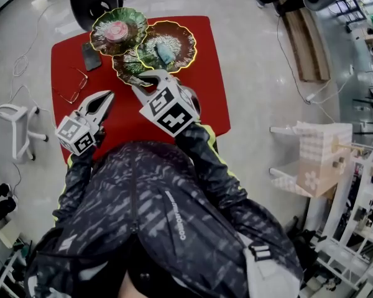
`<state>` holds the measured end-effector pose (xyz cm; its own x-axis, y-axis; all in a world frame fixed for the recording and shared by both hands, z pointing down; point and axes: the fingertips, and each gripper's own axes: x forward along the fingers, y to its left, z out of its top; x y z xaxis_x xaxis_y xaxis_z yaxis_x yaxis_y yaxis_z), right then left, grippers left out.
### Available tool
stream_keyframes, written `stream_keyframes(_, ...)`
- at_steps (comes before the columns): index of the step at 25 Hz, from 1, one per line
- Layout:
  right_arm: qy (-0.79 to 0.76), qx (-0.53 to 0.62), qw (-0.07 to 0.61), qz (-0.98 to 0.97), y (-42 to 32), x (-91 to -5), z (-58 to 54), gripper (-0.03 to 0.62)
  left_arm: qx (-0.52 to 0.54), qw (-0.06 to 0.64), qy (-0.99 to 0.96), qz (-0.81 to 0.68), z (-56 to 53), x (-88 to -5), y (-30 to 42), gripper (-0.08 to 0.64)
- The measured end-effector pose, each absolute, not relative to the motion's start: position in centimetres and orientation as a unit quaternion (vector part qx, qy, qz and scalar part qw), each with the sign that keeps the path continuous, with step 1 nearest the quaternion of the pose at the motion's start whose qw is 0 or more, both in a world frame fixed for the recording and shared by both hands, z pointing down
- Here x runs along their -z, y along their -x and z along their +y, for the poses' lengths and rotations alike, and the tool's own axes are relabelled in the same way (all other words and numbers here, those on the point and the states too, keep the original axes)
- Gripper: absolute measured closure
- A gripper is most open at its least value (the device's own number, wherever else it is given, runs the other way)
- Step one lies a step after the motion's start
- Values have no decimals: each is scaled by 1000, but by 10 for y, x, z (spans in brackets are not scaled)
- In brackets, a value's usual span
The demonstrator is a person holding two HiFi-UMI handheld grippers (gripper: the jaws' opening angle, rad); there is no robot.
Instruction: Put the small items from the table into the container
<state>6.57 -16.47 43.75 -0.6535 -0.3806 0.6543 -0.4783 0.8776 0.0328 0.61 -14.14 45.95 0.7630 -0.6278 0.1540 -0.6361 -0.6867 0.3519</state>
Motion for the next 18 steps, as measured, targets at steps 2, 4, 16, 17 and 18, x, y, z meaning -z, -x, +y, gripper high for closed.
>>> stream_keyframes(2,-238,-80,346,-904,-69,-448,-162,514,-13,197,-919,-340,-141,-463,-8,546)
stream_keyframes(4,-240,-86,349,-902,-72,-455,-161,514,-21,199,-920,-336,-140,-465,-9,546)
stream_keyframes(16,-244,-125,372,-887,-92,-504,-154,502,-49,217,-922,-318,-133,-485,-12,546)
stream_keyframes(17,-243,-129,376,-885,-94,-511,-152,498,-50,218,-922,-317,-133,-486,-12,546)
stream_keyframes(18,-241,-133,382,-882,-97,-518,-150,491,-52,219,-922,-316,-132,-487,-13,546)
